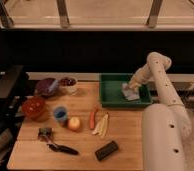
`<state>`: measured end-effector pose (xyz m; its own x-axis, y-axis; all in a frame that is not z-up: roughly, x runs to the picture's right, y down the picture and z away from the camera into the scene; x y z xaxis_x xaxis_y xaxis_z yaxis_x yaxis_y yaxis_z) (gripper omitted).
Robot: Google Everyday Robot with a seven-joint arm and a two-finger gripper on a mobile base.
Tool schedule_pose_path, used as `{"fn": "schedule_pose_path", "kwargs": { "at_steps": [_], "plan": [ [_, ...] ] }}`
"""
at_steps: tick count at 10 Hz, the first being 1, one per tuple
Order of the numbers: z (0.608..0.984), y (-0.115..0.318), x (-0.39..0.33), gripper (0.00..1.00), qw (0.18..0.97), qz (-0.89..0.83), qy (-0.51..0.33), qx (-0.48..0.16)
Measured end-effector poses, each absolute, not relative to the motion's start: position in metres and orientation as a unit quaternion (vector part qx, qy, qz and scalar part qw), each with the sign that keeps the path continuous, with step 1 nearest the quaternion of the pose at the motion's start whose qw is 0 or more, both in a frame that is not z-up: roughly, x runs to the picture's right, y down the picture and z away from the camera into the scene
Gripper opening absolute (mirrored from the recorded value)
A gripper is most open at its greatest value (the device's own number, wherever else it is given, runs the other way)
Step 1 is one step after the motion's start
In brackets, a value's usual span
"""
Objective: Wipe tray with towel
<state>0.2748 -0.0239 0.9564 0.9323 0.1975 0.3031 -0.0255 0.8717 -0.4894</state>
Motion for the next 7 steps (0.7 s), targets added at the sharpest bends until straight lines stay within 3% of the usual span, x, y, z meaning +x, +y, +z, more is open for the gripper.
{"fn": "schedule_pose_path", "kwargs": {
  "at_steps": [7],
  "plan": [
    [0.955, -0.024, 0.249, 0.00, 0.944, 0.020, -0.201, -0.262]
  ]
}}
